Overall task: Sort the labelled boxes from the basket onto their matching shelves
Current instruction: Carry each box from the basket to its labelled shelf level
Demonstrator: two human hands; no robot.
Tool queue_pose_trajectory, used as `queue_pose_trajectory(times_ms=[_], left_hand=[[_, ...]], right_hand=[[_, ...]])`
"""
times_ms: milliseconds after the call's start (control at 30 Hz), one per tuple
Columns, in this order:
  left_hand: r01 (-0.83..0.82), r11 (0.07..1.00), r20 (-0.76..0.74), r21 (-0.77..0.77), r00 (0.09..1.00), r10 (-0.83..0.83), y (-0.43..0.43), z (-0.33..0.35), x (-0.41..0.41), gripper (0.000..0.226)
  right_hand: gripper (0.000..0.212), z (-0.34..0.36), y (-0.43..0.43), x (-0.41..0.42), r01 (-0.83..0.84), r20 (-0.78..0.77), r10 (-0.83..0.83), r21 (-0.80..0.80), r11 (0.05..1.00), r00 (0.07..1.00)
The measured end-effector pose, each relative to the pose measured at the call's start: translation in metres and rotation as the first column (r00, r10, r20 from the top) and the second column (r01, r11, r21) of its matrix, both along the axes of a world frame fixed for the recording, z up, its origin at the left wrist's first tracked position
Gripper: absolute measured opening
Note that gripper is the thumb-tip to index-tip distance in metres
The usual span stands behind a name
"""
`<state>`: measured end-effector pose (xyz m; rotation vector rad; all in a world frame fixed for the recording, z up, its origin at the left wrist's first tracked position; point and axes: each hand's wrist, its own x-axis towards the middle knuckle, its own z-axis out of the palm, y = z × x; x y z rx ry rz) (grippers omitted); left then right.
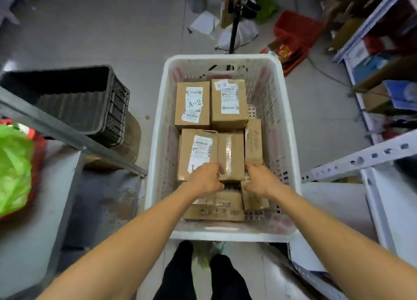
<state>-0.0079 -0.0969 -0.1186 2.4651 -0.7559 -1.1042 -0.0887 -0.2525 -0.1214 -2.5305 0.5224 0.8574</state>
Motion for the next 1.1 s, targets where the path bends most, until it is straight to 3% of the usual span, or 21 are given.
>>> queue_pose_trajectory(times_ms=[100,200,367,433,533,633,700,833,933,1100], left_hand=[[0.009,1.000,-0.008,0.022,1.000,-0.009,-0.002,-0.030,-0.005,0.041],[-0.076,0.997,0.075,-0.014,0.994,0.077,0.003,-0.051,0.000,0.047],[-0.188,0.982,0.240,-0.022,0.952,0.188,0.022,-0.082,0.027,0.064],[-0.270,0.963,0.264,-0.021,0.927,0.266,0.028,-0.091,0.036,0.082],[-0.469,0.883,0.115,-0.029,0.876,0.469,0.032,-0.103,0.044,0.120],[-0.593,0.804,-0.041,-0.028,0.805,0.592,0.038,-0.122,0.052,0.138],[-0.615,0.786,-0.048,-0.067,0.789,0.613,0.044,-0.132,0.059,0.137],[-0.708,0.700,-0.236,-0.088,0.698,0.676,0.046,-0.138,0.063,0.133],[-0.749,0.653,-0.296,-0.117,0.654,0.696,0.048,-0.132,0.056,0.125],[-0.785,0.589,-0.308,-0.192,0.618,0.723,0.047,-0.098,0.038,0.117]], right_hand=[[0.057,-0.034,-0.001,-0.013,0.041,-0.060,-0.042,-0.027,0.999,0.997],[0.064,-0.061,0.004,-0.014,0.067,-0.093,-0.067,-0.010,0.998,0.993],[0.068,-0.091,0.029,0.017,0.195,-0.028,-0.193,0.158,0.968,0.981],[0.074,-0.099,0.041,0.031,0.246,0.026,-0.258,0.226,0.943,0.966],[0.079,-0.107,0.058,0.049,0.385,0.042,-0.432,0.384,0.839,0.901],[0.083,-0.113,0.070,0.060,0.481,0.038,-0.560,0.466,0.743,0.828],[0.081,-0.120,0.075,0.063,0.541,0.031,-0.623,0.463,0.702,0.782],[0.076,-0.126,0.082,0.064,0.624,-0.015,-0.737,0.544,0.561,0.675],[0.070,-0.121,0.081,0.060,0.656,-0.046,-0.780,0.573,0.491,0.624],[0.068,-0.091,0.072,0.049,0.647,-0.031,-0.808,0.617,0.448,0.589]])
